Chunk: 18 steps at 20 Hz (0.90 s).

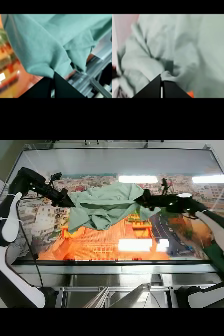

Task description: Fold the shirts.

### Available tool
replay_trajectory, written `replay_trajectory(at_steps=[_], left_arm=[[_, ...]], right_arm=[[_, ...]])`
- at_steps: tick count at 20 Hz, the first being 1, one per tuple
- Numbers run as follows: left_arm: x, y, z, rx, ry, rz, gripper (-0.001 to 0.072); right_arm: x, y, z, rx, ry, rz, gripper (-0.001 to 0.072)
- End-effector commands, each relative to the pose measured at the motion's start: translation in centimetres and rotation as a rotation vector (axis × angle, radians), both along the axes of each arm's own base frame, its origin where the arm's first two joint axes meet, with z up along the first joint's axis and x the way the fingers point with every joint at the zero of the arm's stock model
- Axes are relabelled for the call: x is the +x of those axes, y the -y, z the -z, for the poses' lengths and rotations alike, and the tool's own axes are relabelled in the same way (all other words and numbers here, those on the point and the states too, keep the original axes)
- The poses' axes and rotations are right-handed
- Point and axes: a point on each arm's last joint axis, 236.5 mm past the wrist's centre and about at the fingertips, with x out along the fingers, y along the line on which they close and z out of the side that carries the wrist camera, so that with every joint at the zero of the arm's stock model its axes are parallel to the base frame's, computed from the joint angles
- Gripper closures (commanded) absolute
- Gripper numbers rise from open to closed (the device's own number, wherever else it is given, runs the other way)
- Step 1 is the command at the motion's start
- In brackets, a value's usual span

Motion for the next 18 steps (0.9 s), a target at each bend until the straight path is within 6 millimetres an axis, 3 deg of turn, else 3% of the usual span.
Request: replay_trajectory(at_steps=[1, 4, 5, 7, 9, 11, 15, 16, 17, 18], left_arm=[[-7.2, 1.3, -2.6, -0.151, -0.062, 0.021, 0.0687], [-13.8, 1.8, -1.4, -0.129, -0.114, -0.078, 0.0687], [-15.7, 1.8, -0.7, -0.12, -0.134, -0.115, 0.0687], [-19.2, 2.2, 0.9, -0.107, -0.18, -0.171, 0.0687], [-21.4, 2.4, 2.2, -0.085, -0.193, -0.226, 0.0688], [-22.8, 2.7, 3.0, -0.062, -0.177, -0.261, 0.0687], [-24.0, 2.9, 2.3, -0.042, -0.116, -0.288, 0.0675], [-23.9, 2.9, 1.8, -0.036, -0.088, -0.292, 0.0461], [-23.5, 2.8, 1.2, -0.031, -0.044, -0.295, 0.031], [-23.0, 2.6, 0.5, -0.022, 0.008, -0.298, 0.0211]], right_arm=[[3.4, 10.1, -2.8, -0.082, 0.095, 0.078, 0.0692], [6.5, 18.2, -6.8, -0.092, 0.187, 0.194, 0.0692], [6.9, 19.9, -7.3, -0.085, 0.189, 0.224, 0.0692], [6.8, 21.5, -6.8, -0.082, 0.18, 0.242, 0.0691], [5.8, 20.3, -5.6, -0.042, 0.141, 0.18, 0.0681], [4.1, 17.5, -4.3, 0.02, 0.092, 0.062, 0.054], [2.4, 14.6, -4.1, 0.078, 0.048, -0.042, 0.0527], [2.1, 14.3, -4.6, 0.089, 0.042, -0.055, 0.0527], [1.5, 13.8, -5.3, 0.097, 0.046, -0.083, 0.0527], [0.9, 13.1, -5.9, 0.106, 0.049, -0.116, 0.0527]])
